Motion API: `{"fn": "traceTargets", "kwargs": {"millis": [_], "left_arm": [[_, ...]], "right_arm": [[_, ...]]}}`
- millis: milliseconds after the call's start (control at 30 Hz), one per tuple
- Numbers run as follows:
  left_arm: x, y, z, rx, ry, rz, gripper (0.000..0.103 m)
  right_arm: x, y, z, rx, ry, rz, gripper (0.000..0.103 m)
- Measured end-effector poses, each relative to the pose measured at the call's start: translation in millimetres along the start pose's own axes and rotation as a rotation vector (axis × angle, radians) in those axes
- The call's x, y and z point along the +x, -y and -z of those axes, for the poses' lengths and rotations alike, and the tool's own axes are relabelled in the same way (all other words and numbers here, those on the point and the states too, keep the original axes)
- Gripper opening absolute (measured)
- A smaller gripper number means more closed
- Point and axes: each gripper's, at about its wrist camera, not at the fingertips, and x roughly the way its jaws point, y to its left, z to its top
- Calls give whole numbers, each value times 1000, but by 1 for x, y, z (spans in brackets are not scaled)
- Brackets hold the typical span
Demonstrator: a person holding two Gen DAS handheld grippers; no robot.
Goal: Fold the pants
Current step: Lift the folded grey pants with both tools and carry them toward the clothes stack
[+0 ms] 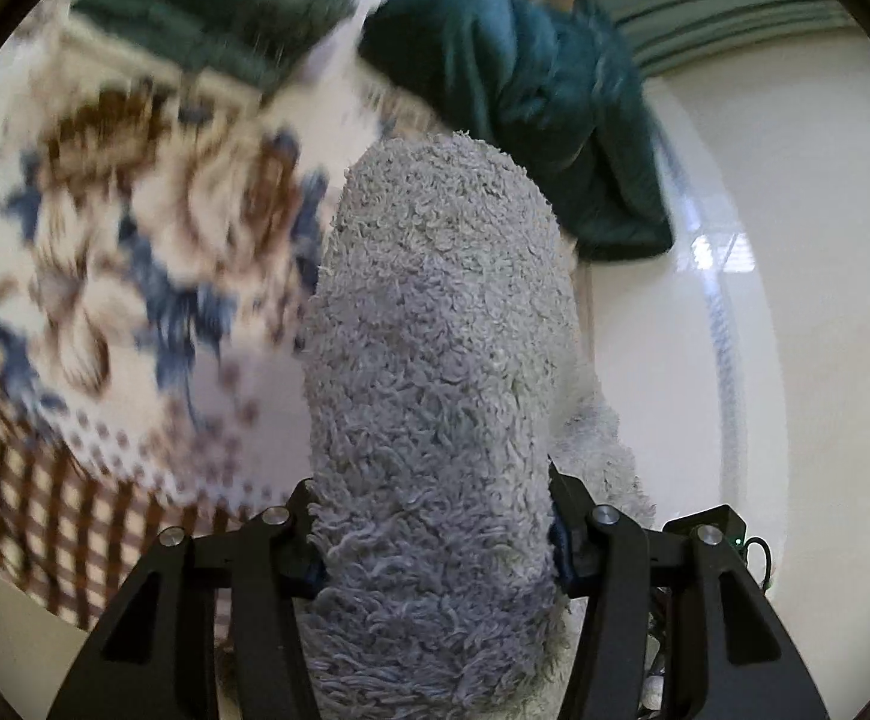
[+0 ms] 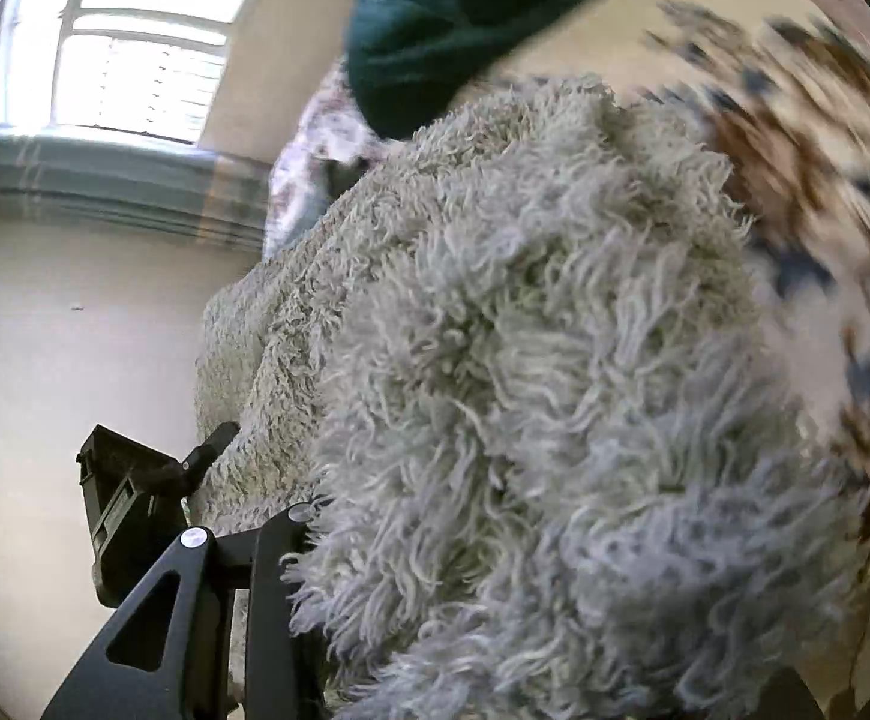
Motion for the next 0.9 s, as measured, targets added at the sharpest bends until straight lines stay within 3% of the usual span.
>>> {"fn": "traceTargets", "kwargs": {"millis": [133, 200, 333, 467, 667, 833, 867, 900], "left_arm": [[-42, 15, -72, 9, 70, 28, 50], [-65, 13, -126, 12, 100, 39, 50], [-93, -3, -222, 47, 125, 45, 50], [-108, -37, -333, 78, 157, 41, 50], [-85, -118, -457, 46, 166, 27, 50], [-40, -193, -507, 2, 118, -25, 51], [-31, -206, -511, -7, 97, -43, 52], [-29, -216, -517, -15, 83, -54, 54]], "right_arm": [[28, -82, -43, -53, 40, -24, 39], [51, -114, -61, -59, 54, -28, 39], [120, -184, -105, -75, 100, -44, 39], [196, -229, -146, -79, 121, -53, 39], [302, -248, -181, -97, 103, -23, 39], [359, -225, -174, -115, 38, 48, 41], [371, -217, -168, -122, 2, 87, 43], [388, -221, -179, -123, -17, 115, 51]]}}
